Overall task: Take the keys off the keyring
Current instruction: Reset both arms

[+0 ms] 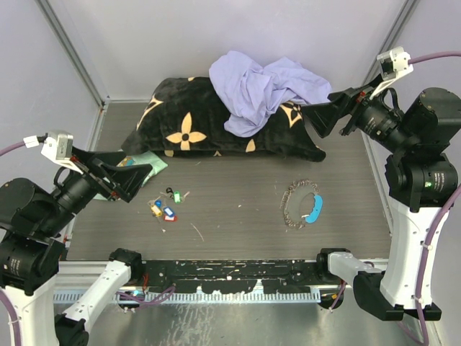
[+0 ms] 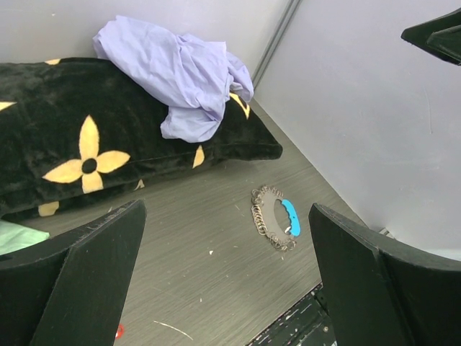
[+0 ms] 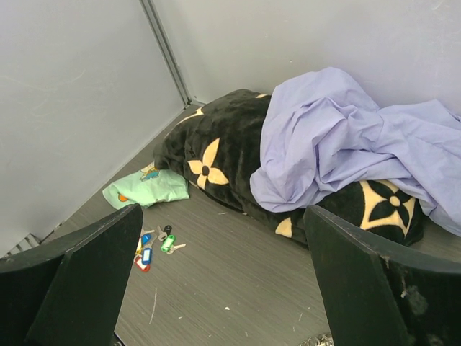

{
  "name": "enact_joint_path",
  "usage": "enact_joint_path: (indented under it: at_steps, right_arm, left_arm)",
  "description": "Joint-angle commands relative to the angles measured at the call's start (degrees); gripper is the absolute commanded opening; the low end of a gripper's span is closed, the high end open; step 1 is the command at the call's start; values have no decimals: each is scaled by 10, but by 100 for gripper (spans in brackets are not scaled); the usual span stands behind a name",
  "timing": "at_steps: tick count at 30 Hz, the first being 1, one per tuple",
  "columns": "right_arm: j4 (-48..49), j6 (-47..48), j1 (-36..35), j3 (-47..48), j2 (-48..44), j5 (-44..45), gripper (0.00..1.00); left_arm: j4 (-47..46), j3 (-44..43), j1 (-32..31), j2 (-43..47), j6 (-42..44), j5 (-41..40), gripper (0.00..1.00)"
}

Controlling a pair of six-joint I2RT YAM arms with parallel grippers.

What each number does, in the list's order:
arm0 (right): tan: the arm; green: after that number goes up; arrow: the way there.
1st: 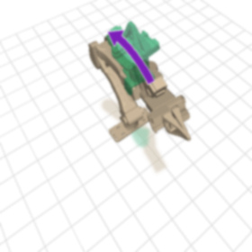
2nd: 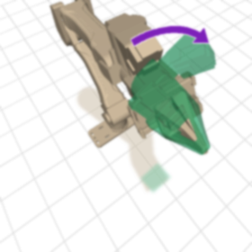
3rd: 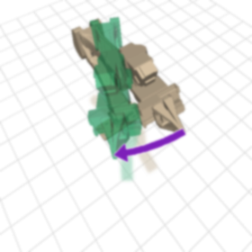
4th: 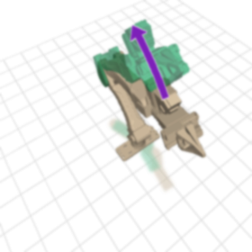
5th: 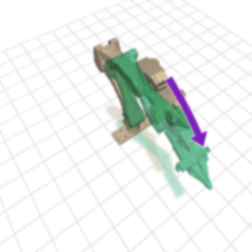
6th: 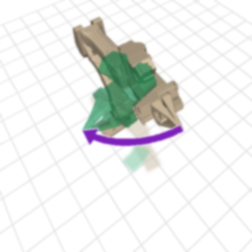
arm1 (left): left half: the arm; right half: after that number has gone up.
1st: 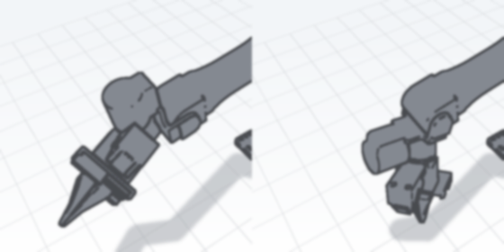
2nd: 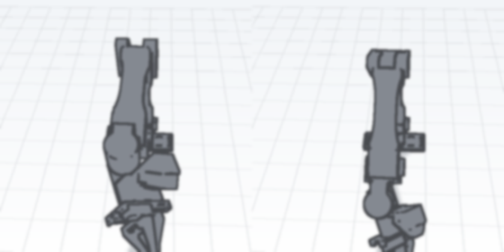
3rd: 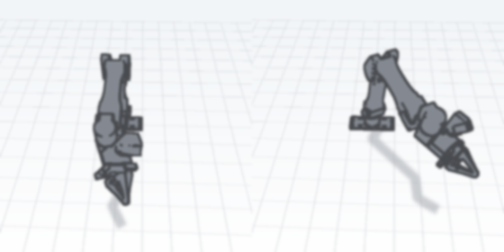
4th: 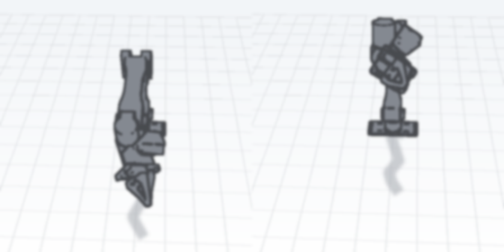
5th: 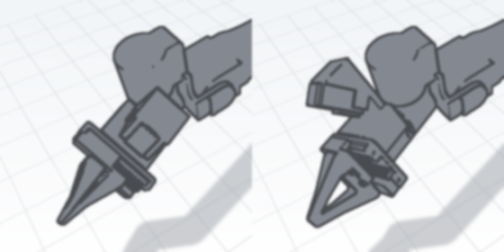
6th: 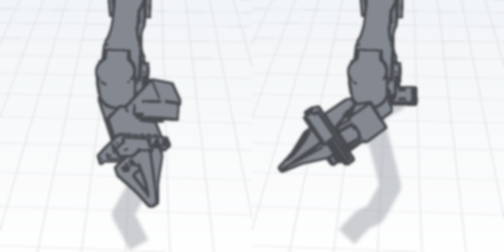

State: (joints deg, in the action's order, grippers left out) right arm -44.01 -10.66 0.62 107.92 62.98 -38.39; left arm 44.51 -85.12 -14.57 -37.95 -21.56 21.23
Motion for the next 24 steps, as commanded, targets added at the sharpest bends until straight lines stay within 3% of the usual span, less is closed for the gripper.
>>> enact_joint_path:
  at_steps: [1, 24]
  right_arm:
    - [18, 3, 3, -1, -6, -13, 100]
    - [20, 4, 7, -1, -5, -18, 100]
  left_arm:
    - [-24, 2, -3, 6, 8, 7, 98]
    - [-22, 4, -7, 8, 16, 7, 98]
